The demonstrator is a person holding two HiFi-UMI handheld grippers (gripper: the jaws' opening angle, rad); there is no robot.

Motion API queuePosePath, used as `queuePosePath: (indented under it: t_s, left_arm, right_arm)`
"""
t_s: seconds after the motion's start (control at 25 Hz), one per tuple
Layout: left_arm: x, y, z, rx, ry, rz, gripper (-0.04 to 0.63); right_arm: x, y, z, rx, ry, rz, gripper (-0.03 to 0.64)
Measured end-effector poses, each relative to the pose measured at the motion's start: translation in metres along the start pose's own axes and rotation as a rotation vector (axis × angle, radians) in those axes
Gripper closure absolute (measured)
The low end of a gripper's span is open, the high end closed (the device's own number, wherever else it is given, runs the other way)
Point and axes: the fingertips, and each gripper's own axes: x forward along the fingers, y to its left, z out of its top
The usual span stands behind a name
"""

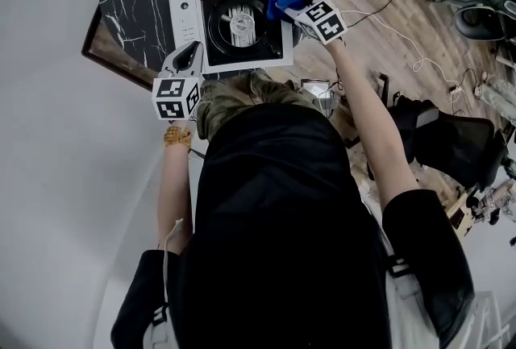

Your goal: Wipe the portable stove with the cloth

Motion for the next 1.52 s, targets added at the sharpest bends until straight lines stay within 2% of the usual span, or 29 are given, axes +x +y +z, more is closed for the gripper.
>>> queuePosePath:
  t_s: [0.16, 0.24, 0.28, 0.32, 0.36, 0.48, 0.56, 0.6, 0.64, 0.68, 0.8, 0.92, 1.08, 1.52]
  left_arm:
    - [-0.002, 0.002, -0.001, 0.004, 0.005, 0.01, 0.58]
    - [-0.002, 0.002, -0.005, 0.003, 0.016, 0.012, 0.58]
    - [-0.003, 0.003, -0.006, 0.003, 0.019, 0.013, 0.58]
    - [-0.003, 0.004, -0.006, 0.005, 0.02, 0.013, 0.58]
    - [-0.003, 0.004, -0.006, 0.009, 0.022, 0.014, 0.58]
    - [-0.001, 0.009, -0.01, 0.05, 0.058, 0.037, 0.58]
    - [0.002, 0.019, -0.021, 0.063, 0.121, 0.068, 0.573]
    - [0.003, 0.024, -0.029, 0.05, 0.159, 0.079, 0.513]
    - [0.003, 0.029, -0.037, 0.024, 0.195, 0.085, 0.419]
    - [0.003, 0.032, -0.045, -0.004, 0.225, 0.088, 0.385]
    - [0.004, 0.04, -0.064, -0.049, 0.289, 0.094, 0.385]
    - [0.011, 0.045, -0.082, -0.028, 0.332, 0.101, 0.385]
    - [0.017, 0.044, -0.081, 0.06, 0.329, 0.12, 0.385]
    - [0.023, 0.047, -0.076, 0.06, 0.359, 0.159, 0.385]
  right_arm:
    - [-0.011, 0.003, -0.009, -0.053, 0.041, -0.024, 0.396]
    - [-0.012, 0.007, -0.018, -0.067, 0.082, -0.008, 0.403]
    - [-0.01, 0.011, -0.021, -0.067, 0.093, 0.022, 0.443]
    - [-0.007, 0.016, -0.023, -0.072, 0.1, 0.056, 0.51]
    - [-0.005, 0.016, -0.022, -0.084, 0.107, 0.077, 0.525]
    - [-0.002, -0.006, -0.005, -0.095, 0.101, 0.023, 0.543]
    - [0.004, -0.023, 0.007, -0.083, 0.111, -0.013, 0.545]
    - [0.009, -0.026, 0.008, -0.097, 0.137, -0.012, 0.546]
    - [0.015, -0.027, 0.007, -0.122, 0.165, -0.005, 0.548]
    - [0.019, -0.026, 0.006, -0.146, 0.184, 0.004, 0.552]
    - [0.018, -0.023, 0.003, -0.149, 0.193, 0.024, 0.557]
    - [0.012, -0.014, -0.003, -0.144, 0.185, 0.038, 0.558]
    - [0.003, 0.006, -0.014, -0.188, 0.202, 0.053, 0.56]
    - [-0.025, 0.062, -0.05, -0.179, 0.186, 0.103, 0.56]
